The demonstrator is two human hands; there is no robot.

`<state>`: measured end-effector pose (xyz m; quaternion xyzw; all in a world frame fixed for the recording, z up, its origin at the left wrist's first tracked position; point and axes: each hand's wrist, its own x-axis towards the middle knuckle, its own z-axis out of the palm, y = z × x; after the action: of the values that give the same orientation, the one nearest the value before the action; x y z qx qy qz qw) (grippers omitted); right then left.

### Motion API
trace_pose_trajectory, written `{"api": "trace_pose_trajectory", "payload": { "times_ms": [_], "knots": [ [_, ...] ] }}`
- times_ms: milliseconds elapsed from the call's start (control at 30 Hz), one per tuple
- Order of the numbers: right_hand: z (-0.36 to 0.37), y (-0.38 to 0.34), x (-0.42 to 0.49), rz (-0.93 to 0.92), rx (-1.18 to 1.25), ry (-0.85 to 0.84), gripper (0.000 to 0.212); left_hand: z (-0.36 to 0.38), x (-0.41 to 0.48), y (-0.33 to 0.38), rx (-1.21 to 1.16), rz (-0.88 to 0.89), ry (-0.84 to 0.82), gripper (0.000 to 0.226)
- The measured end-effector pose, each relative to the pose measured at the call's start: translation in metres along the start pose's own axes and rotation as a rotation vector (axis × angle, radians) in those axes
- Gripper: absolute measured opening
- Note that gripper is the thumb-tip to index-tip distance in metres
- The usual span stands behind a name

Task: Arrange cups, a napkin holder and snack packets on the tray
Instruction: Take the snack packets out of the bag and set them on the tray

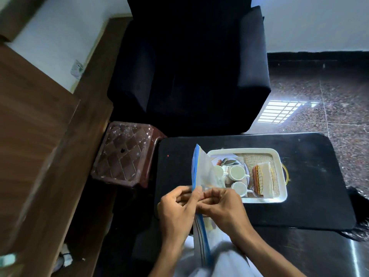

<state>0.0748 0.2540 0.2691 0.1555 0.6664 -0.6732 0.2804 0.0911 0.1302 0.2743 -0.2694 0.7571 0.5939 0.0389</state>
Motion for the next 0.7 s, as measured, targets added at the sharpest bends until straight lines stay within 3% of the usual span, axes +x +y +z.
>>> {"api": "trace_pose_trajectory", "payload": {
  "times_ms": [167, 300, 400, 600, 700],
  "knots": [
    [-0.011, 0.002, -0.008, 0.043, 0.143, -0.085, 0.049, 0.0, -0.004, -0.002, -0.136, -0.122, -0.048, 0.028],
    [-0.011, 0.003, -0.011, 0.066, 0.264, -0.124, 0.037, -0.003, -0.005, 0.003, -0.225, -0.168, -0.061, 0.037],
    [-0.005, 0.0, -0.015, 0.061, 0.292, -0.072, 0.029, -0.006, -0.001, 0.006, -0.222, -0.127, -0.044, 0.025],
    [0.013, -0.01, -0.019, 0.048, 0.304, 0.046, 0.03, -0.014, 0.008, 0.013, -0.257, -0.082, -0.093, 0.024],
    [0.023, -0.011, -0.02, 0.057, 0.357, 0.09, 0.018, -0.019, 0.013, 0.014, -0.299, -0.084, -0.123, 0.026]
  ]
}}
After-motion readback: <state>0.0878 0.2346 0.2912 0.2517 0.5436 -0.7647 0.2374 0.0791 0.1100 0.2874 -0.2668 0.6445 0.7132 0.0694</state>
